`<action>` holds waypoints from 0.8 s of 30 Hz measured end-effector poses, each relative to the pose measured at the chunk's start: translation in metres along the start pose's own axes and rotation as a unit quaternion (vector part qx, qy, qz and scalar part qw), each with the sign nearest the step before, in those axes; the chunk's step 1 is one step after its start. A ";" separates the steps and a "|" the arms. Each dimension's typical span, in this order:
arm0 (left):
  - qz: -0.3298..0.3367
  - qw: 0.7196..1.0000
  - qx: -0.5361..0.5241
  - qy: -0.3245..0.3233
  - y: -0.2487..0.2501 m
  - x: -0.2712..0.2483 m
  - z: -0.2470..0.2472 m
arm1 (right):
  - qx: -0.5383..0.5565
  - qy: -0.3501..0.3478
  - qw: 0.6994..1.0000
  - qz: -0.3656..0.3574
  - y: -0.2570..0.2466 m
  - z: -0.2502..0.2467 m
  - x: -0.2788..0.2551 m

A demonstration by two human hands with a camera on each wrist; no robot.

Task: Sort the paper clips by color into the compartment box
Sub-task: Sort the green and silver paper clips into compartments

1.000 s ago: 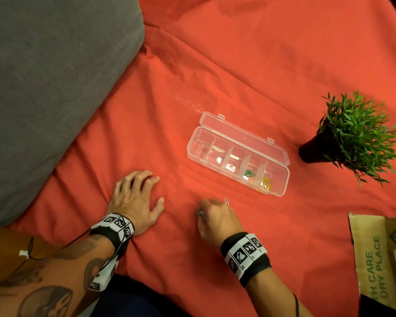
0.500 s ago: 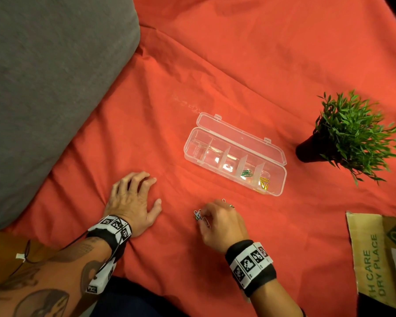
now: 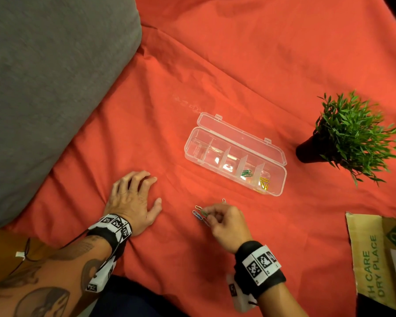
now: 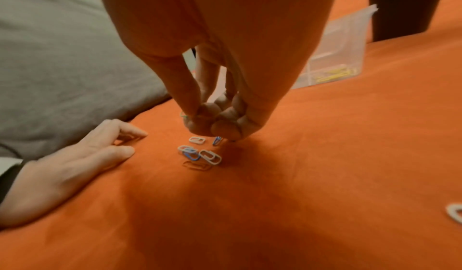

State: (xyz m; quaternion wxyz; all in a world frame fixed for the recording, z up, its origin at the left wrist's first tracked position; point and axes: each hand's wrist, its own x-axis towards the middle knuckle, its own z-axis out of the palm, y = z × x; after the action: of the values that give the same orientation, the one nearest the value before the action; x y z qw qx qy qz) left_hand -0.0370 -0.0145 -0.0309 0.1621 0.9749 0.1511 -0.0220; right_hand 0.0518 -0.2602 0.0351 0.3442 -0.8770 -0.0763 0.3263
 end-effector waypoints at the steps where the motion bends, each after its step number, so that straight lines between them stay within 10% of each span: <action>1: -0.001 1.000 -0.001 0.000 0.000 0.000 0.000 | 0.017 -0.002 1.000 0.003 0.004 -0.002 0.000; 5: -0.001 1.000 -0.002 0.002 0.000 0.000 0.000 | 0.051 0.035 0.998 0.011 0.017 -0.012 0.002; 13: 0.003 1.000 0.000 0.007 0.000 0.000 0.000 | 0.016 0.346 0.938 -0.017 -0.004 -0.071 0.011; 24: 0.002 1.000 -0.001 0.008 0.000 0.000 0.001 | -0.056 0.378 0.924 -0.015 -0.006 -0.084 0.028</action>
State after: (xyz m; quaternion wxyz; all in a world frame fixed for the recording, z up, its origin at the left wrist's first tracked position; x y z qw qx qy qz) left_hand -0.0369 -0.0146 -0.0317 0.1618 0.9753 0.1501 -0.0139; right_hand 0.1263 -0.2925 0.0710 0.3022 -0.9520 0.0283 -0.0390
